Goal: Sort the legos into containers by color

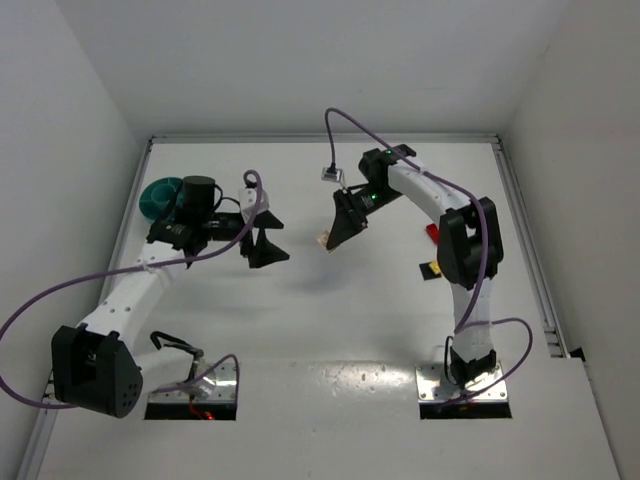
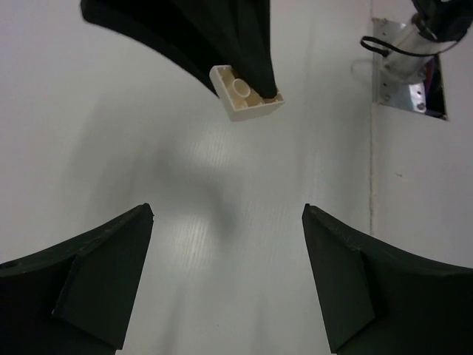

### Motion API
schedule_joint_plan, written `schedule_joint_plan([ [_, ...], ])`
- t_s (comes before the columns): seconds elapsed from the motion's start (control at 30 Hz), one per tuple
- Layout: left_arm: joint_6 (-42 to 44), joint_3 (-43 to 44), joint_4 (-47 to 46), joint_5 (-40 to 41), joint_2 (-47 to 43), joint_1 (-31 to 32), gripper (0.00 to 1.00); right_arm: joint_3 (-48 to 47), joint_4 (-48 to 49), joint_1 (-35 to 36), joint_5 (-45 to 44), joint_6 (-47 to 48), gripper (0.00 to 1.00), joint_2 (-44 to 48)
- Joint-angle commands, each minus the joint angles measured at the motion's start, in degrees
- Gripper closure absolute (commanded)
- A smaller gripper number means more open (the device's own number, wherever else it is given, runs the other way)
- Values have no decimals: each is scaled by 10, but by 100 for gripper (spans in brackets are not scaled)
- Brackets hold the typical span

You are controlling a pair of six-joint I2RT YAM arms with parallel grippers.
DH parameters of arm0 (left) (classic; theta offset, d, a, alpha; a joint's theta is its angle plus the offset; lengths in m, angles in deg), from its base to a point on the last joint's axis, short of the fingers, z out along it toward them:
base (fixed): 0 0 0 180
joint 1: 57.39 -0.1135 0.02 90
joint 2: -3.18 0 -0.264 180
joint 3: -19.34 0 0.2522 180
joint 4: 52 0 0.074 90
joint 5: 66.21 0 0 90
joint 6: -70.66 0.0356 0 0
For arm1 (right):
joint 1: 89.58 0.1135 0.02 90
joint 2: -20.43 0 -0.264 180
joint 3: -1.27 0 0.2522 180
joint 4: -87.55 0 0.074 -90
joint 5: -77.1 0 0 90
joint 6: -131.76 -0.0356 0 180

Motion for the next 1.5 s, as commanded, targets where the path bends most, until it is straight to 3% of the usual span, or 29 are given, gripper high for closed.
schedule_joint_plan([
  [0.0, 146, 20, 72, -90, 6, 16, 12, 19, -50, 17, 18, 56, 73, 33],
  [0.07, 203, 40, 107, -90, 12, 21, 6, 27, -50, 32, 18, 56, 73, 38],
  [0.33, 300, 80, 177, -27, 23, 79, 6, 45, -50, 70, -5, 45, 73, 43],
  [0.5, 350, 86, 211, 23, 30, 117, 13, 45, -50, 93, -5, 33, 73, 38],
  [0.93, 374, 101, 233, 49, 30, 142, 18, 39, -50, 133, -15, 33, 73, 22],
  [1.47, 363, 91, 233, 44, 36, 185, 29, 4, -50, 133, -10, 27, 73, -14],
])
